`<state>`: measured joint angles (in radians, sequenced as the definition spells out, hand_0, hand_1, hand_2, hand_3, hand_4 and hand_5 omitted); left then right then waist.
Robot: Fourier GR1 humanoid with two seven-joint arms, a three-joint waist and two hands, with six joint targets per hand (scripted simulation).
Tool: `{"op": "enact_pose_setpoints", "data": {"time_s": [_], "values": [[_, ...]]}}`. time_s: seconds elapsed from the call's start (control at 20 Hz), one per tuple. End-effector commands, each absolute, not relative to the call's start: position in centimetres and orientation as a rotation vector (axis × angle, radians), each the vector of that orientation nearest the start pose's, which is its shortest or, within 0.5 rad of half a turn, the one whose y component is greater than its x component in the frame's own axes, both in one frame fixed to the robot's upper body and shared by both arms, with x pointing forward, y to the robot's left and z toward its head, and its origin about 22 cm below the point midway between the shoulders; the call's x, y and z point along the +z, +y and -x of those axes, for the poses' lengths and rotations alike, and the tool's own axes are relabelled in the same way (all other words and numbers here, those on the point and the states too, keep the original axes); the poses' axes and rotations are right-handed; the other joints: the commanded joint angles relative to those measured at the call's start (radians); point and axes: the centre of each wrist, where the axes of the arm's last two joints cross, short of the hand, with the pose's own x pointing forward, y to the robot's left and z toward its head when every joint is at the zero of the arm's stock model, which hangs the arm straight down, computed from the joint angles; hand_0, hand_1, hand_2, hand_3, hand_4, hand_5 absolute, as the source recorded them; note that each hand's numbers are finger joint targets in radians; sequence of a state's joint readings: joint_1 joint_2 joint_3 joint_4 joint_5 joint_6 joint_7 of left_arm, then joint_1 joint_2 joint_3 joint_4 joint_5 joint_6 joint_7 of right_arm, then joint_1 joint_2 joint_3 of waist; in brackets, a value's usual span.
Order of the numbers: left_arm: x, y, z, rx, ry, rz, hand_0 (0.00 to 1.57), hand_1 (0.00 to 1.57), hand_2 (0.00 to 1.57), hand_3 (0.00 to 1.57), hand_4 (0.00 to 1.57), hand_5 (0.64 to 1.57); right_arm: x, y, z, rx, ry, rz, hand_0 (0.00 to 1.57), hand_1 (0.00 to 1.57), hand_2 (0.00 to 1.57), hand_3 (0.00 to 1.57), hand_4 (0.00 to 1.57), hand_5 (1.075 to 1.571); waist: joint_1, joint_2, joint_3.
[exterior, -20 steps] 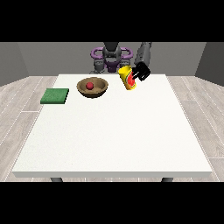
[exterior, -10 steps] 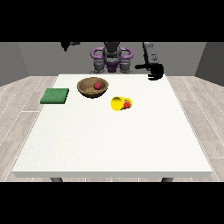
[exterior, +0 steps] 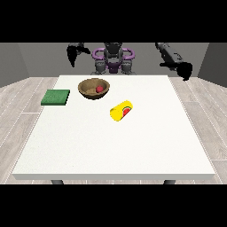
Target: Pick the cup and pour the ball into the bowl, then pick the bowl and place it on the pad
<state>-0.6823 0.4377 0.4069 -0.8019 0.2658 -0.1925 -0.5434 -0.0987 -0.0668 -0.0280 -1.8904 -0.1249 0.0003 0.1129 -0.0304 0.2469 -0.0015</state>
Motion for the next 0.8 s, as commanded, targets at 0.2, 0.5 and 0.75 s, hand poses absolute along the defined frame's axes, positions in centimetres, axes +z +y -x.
{"op": "enact_pose_setpoints", "data": {"time_s": [0.2, 0.5, 0.75], "values": [[19.3, 41.1, -39.0, 0.017, -2.211, -0.100, 0.00, 0.00, 0.00, 0.00, 0.00, 1.522, 3.5, -23.4, -27.6, -0.105, -1.826, -0.120, 0.00, 0.00, 0.00, 0.00, 0.40, 1.569, 0.029, 0.057, 0.0027], [25.7, 43.4, -37.9, 0.015, -2.271, -0.201, 0.00, 0.00, 0.00, 0.00, 0.00, 1.541, -0.2, -26.1, -28.6, -0.107, -1.799, -0.153, 0.00, 0.00, 0.00, 0.00, 0.33, 1.571, -0.007, 0.103, 0.0027], [28.5, 42.7, -37.9, -0.005, -2.264, -0.163, 0.00, 0.00, 0.00, 0.00, 0.00, 1.545, -2.4, -25.6, -30.8, -0.112, -1.740, -0.151, 0.00, 0.00, 0.00, 0.00, 0.29, 1.570, 0.021, 0.080, 0.0024]]}}
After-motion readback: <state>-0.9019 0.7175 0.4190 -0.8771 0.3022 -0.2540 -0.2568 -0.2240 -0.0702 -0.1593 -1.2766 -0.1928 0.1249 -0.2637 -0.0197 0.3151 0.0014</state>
